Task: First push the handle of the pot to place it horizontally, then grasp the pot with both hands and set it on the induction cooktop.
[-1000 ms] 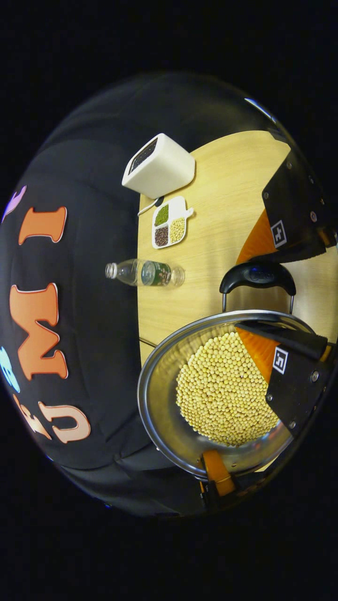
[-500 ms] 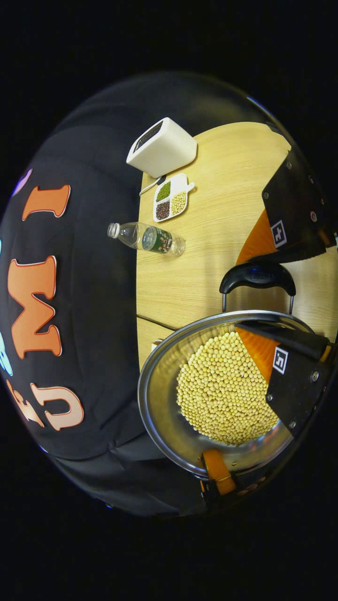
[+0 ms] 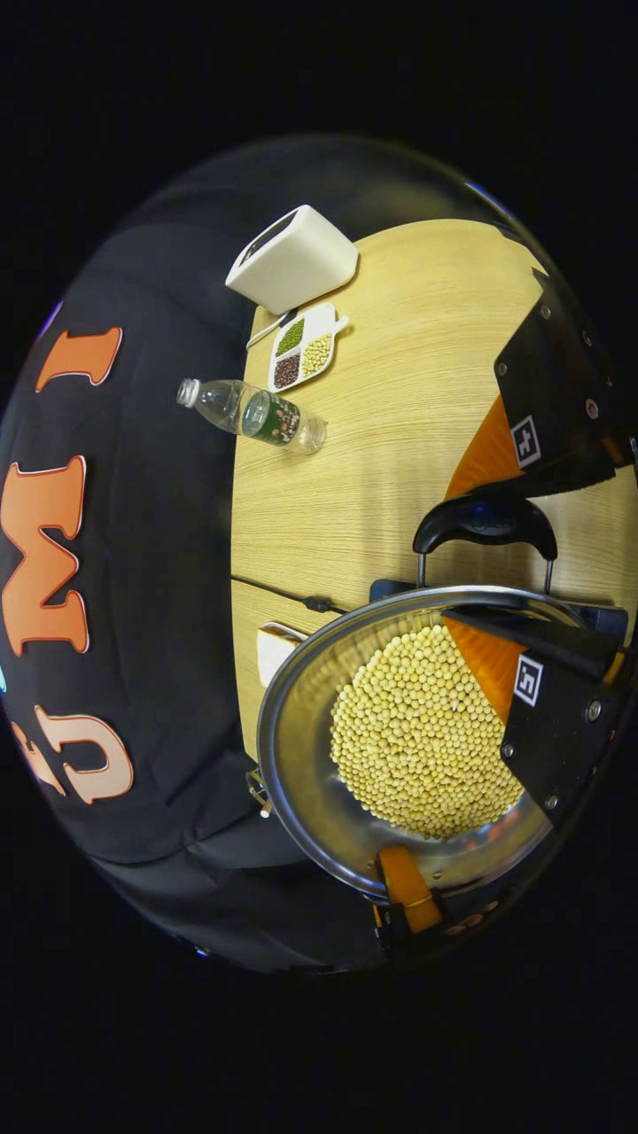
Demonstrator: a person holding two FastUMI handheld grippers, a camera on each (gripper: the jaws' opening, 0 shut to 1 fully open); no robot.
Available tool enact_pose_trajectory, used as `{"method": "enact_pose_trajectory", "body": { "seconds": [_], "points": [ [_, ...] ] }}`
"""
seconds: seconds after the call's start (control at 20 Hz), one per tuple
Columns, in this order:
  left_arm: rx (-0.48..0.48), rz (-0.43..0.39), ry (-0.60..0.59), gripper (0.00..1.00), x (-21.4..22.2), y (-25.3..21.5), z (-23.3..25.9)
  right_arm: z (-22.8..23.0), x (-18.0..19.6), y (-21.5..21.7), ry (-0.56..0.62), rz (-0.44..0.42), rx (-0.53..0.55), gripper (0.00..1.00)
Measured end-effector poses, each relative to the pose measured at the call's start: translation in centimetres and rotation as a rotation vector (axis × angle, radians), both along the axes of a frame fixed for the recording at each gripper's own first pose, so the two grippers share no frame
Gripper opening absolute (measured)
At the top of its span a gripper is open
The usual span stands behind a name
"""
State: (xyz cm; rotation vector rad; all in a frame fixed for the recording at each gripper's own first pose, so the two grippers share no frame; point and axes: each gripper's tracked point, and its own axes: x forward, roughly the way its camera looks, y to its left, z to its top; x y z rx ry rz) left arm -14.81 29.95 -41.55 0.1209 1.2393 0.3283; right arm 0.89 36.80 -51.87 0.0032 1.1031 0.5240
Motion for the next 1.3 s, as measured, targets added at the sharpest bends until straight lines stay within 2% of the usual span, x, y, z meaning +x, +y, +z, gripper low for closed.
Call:
{"method": "enact_pose_trajectory", "body": {
  "seconds": [0.8, 1.2, 1.3],
  "points": [
    [-0.027, 0.024, 0.104, 0.66, 1.4, 0.4, -0.9, -0.8, -1.5, 1.1, 0.081, 0.011, -0.047, 0.62],
    [-0.034, 0.007, 0.116, 0.67, 1.7, 0.5, -1.5, -0.7, -1.2, 1.4, 0.067, 0.012, -0.037, 0.62],
    [-0.033, 0.021, 0.118, 0.71, 1.3, 0.7, -1.8, -0.2, -0.9, 1.3, 0.047, 0.013, -0.032, 0.64]
  ]
}}
